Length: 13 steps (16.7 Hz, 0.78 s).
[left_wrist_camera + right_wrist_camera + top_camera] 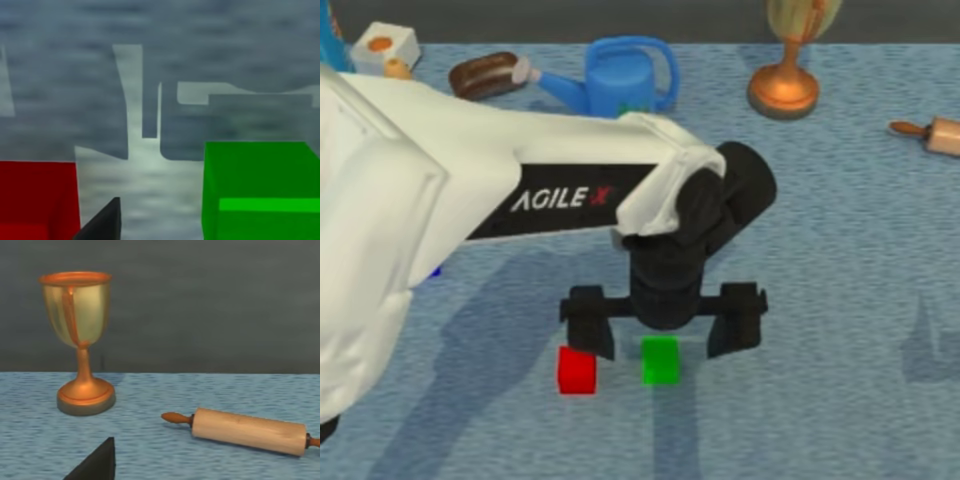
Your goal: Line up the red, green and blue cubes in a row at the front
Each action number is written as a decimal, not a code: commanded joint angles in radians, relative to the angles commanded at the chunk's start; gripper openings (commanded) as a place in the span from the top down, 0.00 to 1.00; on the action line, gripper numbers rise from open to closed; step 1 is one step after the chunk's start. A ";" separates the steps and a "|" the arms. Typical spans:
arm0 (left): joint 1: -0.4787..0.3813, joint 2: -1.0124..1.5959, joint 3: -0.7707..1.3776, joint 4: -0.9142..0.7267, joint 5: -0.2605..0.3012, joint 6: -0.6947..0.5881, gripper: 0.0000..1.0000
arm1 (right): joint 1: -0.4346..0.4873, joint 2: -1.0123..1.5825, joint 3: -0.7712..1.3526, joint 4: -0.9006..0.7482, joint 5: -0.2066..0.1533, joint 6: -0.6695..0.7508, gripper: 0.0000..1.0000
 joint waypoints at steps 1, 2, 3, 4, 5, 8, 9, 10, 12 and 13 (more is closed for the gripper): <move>-0.001 -0.004 0.012 -0.014 0.000 0.000 0.00 | 0.000 0.000 0.000 0.000 0.000 0.000 0.00; 0.000 -0.010 0.030 -0.038 -0.001 -0.001 0.00 | 0.000 0.000 0.000 0.000 0.000 0.000 0.00; 0.003 -0.020 0.053 -0.072 -0.001 -0.002 0.00 | 0.000 0.000 0.000 0.000 0.000 0.000 0.00; 0.005 -0.032 0.077 -0.114 -0.001 -0.004 0.00 | 0.000 0.000 0.000 0.000 0.000 0.000 0.00; 0.008 -0.044 0.103 -0.156 -0.001 -0.005 0.00 | 0.000 0.000 0.000 0.000 0.000 0.000 0.00; 0.015 -0.075 0.159 -0.236 -0.001 -0.006 0.00 | 0.000 0.000 0.000 0.000 0.000 0.000 0.00; 0.016 -0.078 0.163 -0.242 -0.001 -0.006 0.00 | 0.000 0.000 0.000 0.000 0.000 0.000 0.00; 0.016 -0.078 0.163 -0.242 -0.001 -0.006 0.00 | 0.000 0.000 0.000 0.000 0.000 0.000 0.00; 0.011 -0.075 0.161 -0.239 -0.001 -0.006 0.00 | 0.000 0.000 0.000 0.000 0.000 0.000 0.00; 0.011 -0.075 0.161 -0.239 -0.001 -0.006 0.00 | 0.000 0.000 0.000 0.000 0.000 0.000 0.00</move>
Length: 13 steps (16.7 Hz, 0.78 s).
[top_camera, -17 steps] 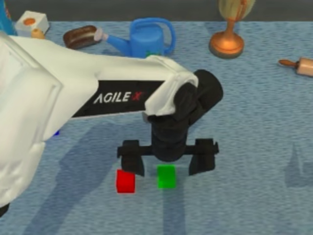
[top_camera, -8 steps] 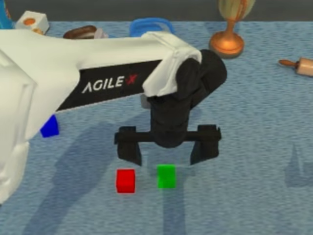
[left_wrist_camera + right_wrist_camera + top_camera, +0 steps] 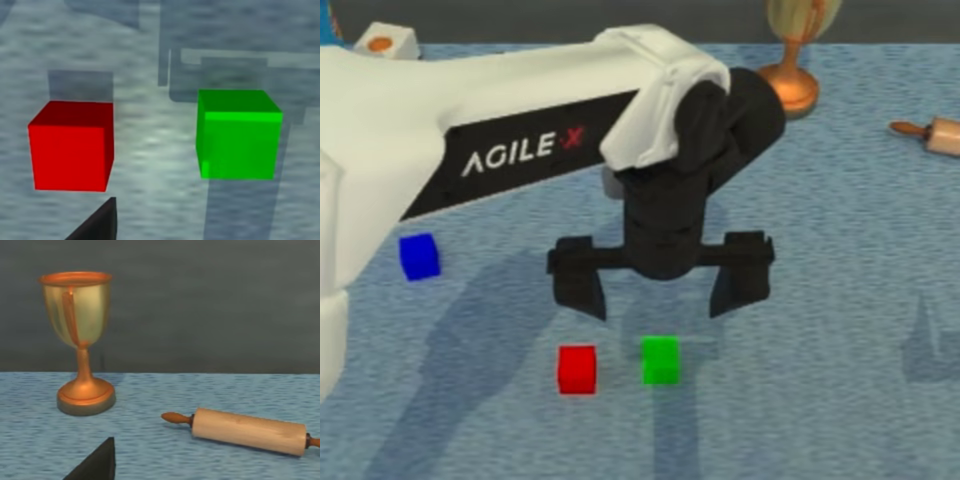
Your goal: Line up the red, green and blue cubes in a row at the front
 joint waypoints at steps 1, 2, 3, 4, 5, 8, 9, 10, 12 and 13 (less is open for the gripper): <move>0.003 0.002 0.002 0.000 0.000 0.010 0.00 | 0.000 0.000 0.000 0.000 0.000 0.000 0.00; 0.009 0.005 0.005 -0.001 0.000 0.030 0.00 | 0.000 0.000 0.000 0.000 0.000 0.000 0.00; 0.019 0.010 0.010 -0.002 0.000 0.061 0.00 | 0.000 0.000 0.000 0.000 0.000 0.000 0.00; 0.033 0.015 0.015 -0.003 0.000 0.103 0.00 | 0.000 0.000 0.000 0.000 0.000 0.000 0.00; 0.051 0.022 0.020 -0.004 0.000 0.155 0.00 | 0.000 0.000 0.000 0.000 0.000 0.000 0.00; 0.121 0.042 0.033 -0.008 0.002 0.364 0.00 | 0.000 0.000 0.000 0.000 0.000 0.000 0.00; 0.151 0.048 0.034 -0.009 0.003 0.450 0.00 | 0.000 0.000 0.000 0.000 0.000 0.000 0.00; 0.182 0.053 0.034 -0.009 0.004 0.544 0.00 | 0.000 0.000 0.000 0.000 0.000 0.000 0.00; 0.251 0.062 0.030 -0.009 0.006 0.752 0.00 | 0.000 0.000 0.000 0.000 0.000 0.000 0.00; 0.288 0.066 0.026 -0.008 0.006 0.865 0.00 | 0.000 0.000 0.000 0.000 0.000 0.000 0.00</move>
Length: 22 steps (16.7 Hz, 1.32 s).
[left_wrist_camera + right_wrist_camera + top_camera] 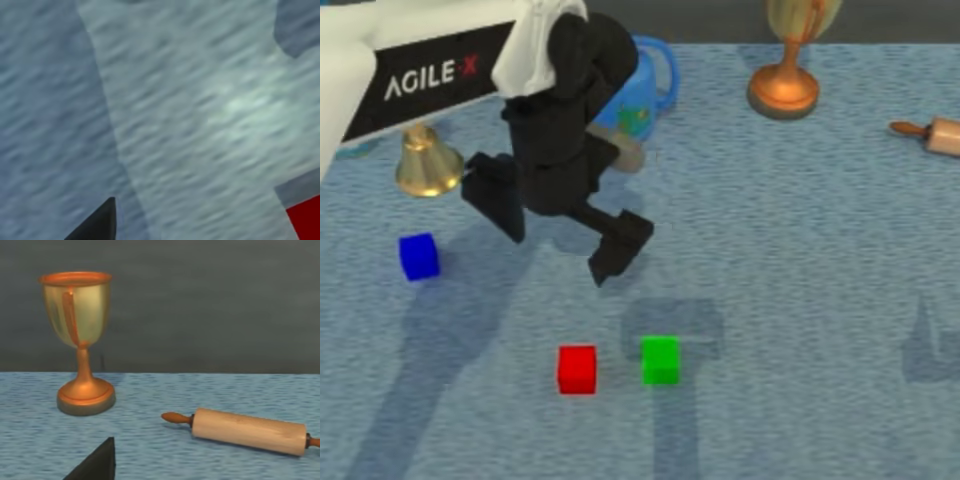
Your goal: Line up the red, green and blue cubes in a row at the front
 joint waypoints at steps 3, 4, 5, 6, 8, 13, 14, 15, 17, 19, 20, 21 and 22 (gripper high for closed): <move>0.112 0.009 -0.013 0.002 0.002 0.352 0.00 | 0.000 0.000 0.000 0.000 0.000 0.000 0.00; 0.149 0.011 -0.018 0.004 0.003 0.468 0.00 | 0.000 0.000 0.000 0.000 0.000 0.000 0.00; 0.186 0.012 -0.023 0.007 0.003 0.580 0.00 | 0.000 0.000 0.000 0.000 0.000 0.000 0.00; 0.221 0.010 -0.028 0.010 0.004 0.685 0.00 | 0.000 0.000 0.000 0.000 0.000 0.000 0.00; 0.288 0.001 -0.039 0.022 0.005 0.866 0.00 | 0.000 0.000 0.000 0.000 0.000 0.000 0.00; 0.404 -0.037 -0.062 0.056 0.011 1.135 0.00 | 0.000 0.000 0.000 0.000 0.000 0.000 0.00; 0.415 -0.042 -0.064 0.061 0.012 1.157 0.00 | 0.000 0.000 0.000 0.000 0.000 0.000 0.00; 0.421 -0.045 -0.065 0.063 0.012 1.168 0.00 | 0.000 0.000 0.000 0.000 0.000 0.000 0.00; 0.421 -0.045 -0.065 0.063 0.012 1.170 0.00 | 0.000 0.000 0.000 0.000 0.000 0.000 0.00; 0.421 -0.045 -0.065 0.063 0.012 1.170 0.00 | 0.000 0.000 0.000 0.000 0.000 0.000 0.00; 0.417 -0.042 -0.063 0.062 0.012 1.168 0.00 | 0.000 0.000 0.000 0.000 0.000 0.000 0.00; 0.417 -0.040 -0.065 0.065 0.012 1.168 0.00 | 0.000 0.000 0.000 0.000 0.000 0.000 0.00; 0.418 -0.035 -0.073 0.079 0.012 1.168 0.00 | 0.000 0.000 0.000 0.000 0.000 0.000 0.00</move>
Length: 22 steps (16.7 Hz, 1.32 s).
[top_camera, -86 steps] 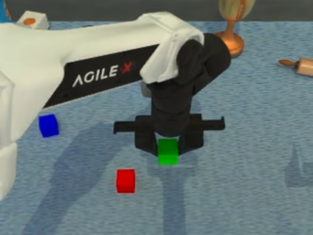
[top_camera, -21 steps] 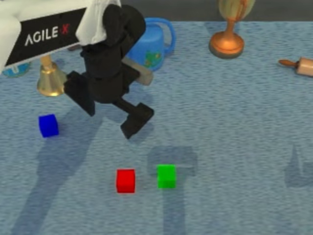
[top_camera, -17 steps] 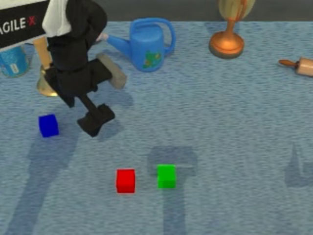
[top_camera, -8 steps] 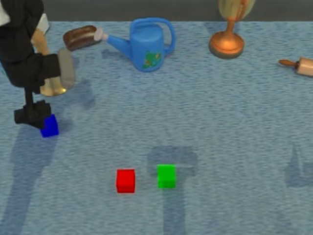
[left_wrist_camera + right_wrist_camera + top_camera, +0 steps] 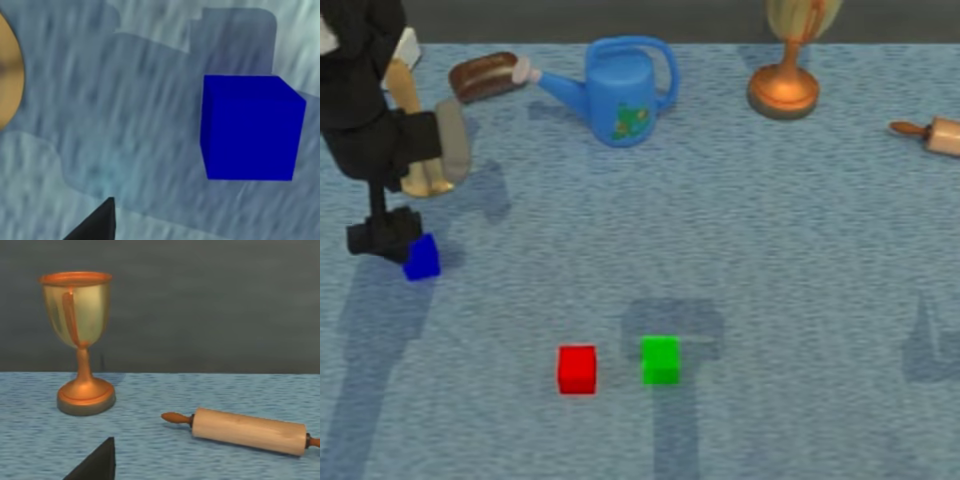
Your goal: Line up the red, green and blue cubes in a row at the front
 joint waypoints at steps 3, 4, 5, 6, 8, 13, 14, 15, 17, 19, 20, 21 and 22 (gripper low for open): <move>0.002 0.038 -0.055 0.096 0.001 0.001 0.00 | 0.000 0.000 0.000 0.000 0.000 0.000 0.00; 0.002 0.055 -0.079 0.140 0.001 0.002 0.00 | 0.000 0.000 0.000 0.000 0.000 0.000 0.00; 0.003 0.072 -0.104 0.184 0.001 0.003 0.00 | 0.000 0.000 0.000 0.000 0.000 0.000 0.00; 0.004 0.089 -0.126 0.225 0.001 0.004 0.00 | 0.000 0.000 0.000 0.000 0.000 0.000 0.00; 0.005 0.113 -0.159 0.277 0.001 0.005 0.00 | 0.000 0.000 0.000 0.000 0.000 0.000 0.00; 0.005 0.119 -0.167 0.289 0.001 0.005 0.00 | 0.000 0.000 0.000 0.000 0.000 0.000 0.00; 0.005 0.119 -0.167 0.289 0.001 0.005 0.08 | 0.000 0.000 0.000 0.000 0.000 0.000 0.00; 0.005 0.119 -0.167 0.289 0.001 0.005 0.15 | 0.000 0.000 0.000 0.000 0.000 0.000 0.00; 0.005 0.119 -0.167 0.289 0.001 0.005 0.30 | 0.000 0.000 0.000 0.000 0.000 0.000 0.00; 0.005 0.119 -0.167 0.289 0.001 0.005 0.45 | 0.000 0.000 0.000 0.000 0.000 0.000 0.00; 0.005 0.119 -0.167 0.289 0.001 0.005 0.53 | 0.000 0.000 0.000 0.000 0.000 0.000 0.00; 0.005 0.119 -0.167 0.289 0.001 0.005 0.60 | 0.000 0.000 0.000 0.000 0.000 0.000 0.00; 0.005 0.119 -0.167 0.289 0.001 0.005 0.68 | 0.000 0.000 0.000 0.000 0.000 0.000 0.00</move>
